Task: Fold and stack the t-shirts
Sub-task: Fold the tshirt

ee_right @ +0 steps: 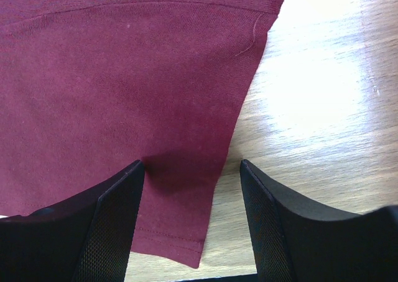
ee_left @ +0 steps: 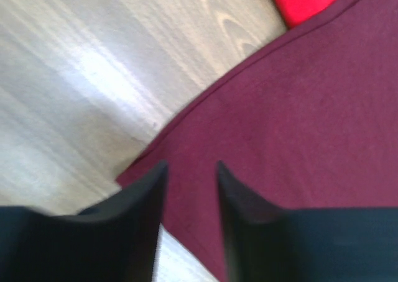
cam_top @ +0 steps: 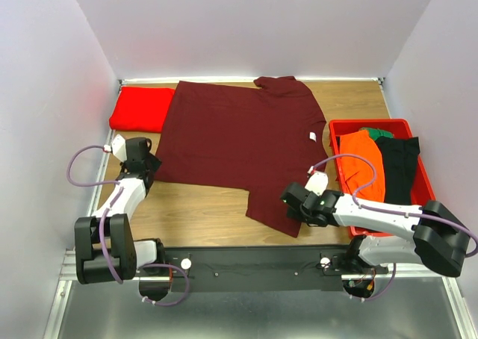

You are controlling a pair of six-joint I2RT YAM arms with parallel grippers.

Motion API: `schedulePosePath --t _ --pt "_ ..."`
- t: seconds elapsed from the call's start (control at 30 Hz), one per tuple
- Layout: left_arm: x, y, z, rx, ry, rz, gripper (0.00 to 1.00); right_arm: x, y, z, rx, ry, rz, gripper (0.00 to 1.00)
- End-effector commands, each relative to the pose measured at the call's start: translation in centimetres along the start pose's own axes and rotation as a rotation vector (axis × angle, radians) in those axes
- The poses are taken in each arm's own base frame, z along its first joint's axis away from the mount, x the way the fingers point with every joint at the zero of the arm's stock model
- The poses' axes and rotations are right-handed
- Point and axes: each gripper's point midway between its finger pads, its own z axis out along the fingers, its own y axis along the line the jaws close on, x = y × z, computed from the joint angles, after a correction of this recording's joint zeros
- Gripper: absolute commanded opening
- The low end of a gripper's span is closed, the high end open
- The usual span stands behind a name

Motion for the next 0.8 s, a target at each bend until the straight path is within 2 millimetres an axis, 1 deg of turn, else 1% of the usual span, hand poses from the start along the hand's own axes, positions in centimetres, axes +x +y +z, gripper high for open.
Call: schedulePosePath --t 0.0,0.07,0.17,0.23,0.27,0.3,0.33,0.47,0.53,0.57,0.6,0.67,0.7,0.77 --pt "0.3 2.3 -0.2 -0.1 -0.009 0.0 0.53 -1.4 0.5 -0.2 -0.009 -0.056 0.017 0.7" --pt "1.1 3.2 0.1 -0.137 0.022 0.013 0.57 -1.7 0.7 -0.4 -0.018 -0.066 0.019 0.71" --pt "1.8 3.7 0.6 -0.17 0.056 0.029 0.57 -1.9 0.9 -0.5 -0.031 -0.074 0.015 0.71" --pt "1.8 3.7 0.8 -0.184 0.066 0.037 0.58 -2.1 1.0 -0.6 -0.035 -0.079 0.011 0.71" --pt "2.4 4.1 1.2 -0.206 0.085 0.046 0.58 -2.3 1.0 -0.7 -0.042 -0.088 0.015 0.71" --pt "2.1 3.8 1.4 -0.211 0.084 0.049 0.58 -2.4 1.0 -0.8 -0.045 -0.095 0.016 0.71" --pt "2.3 4.1 1.5 -0.233 0.092 0.059 0.58 -2.6 1.0 -0.8 -0.049 -0.1 0.016 0.71" --pt "3.0 4.3 2.5 -0.276 0.125 0.069 0.58 -3.2 1.2 -1.1 -0.065 -0.129 0.027 0.72" --pt "2.8 4.4 2.8 -0.287 0.116 0.072 0.56 -3.2 1.1 -1.1 -0.066 -0.132 0.025 0.72" --pt "3.0 4.5 3.1 -0.292 0.122 0.077 0.53 -3.1 1.1 -1.1 -0.067 -0.131 0.027 0.72" --pt "2.9 4.3 3.3 -0.285 0.121 0.085 0.46 -3.0 1.1 -1.0 -0.067 -0.124 0.022 0.72" --pt "3.0 4.2 3.4 -0.285 0.129 0.092 0.38 -2.6 1.0 -0.9 -0.067 -0.114 0.018 0.72" --pt "3.1 4.3 3.4 -0.285 0.129 0.091 0.31 -2.6 1.0 -0.8 -0.066 -0.114 0.017 0.72" --pt "2.7 3.9 3.2 -0.266 0.117 0.091 0.26 -2.5 0.9 -0.8 -0.065 -0.112 0.019 0.72"
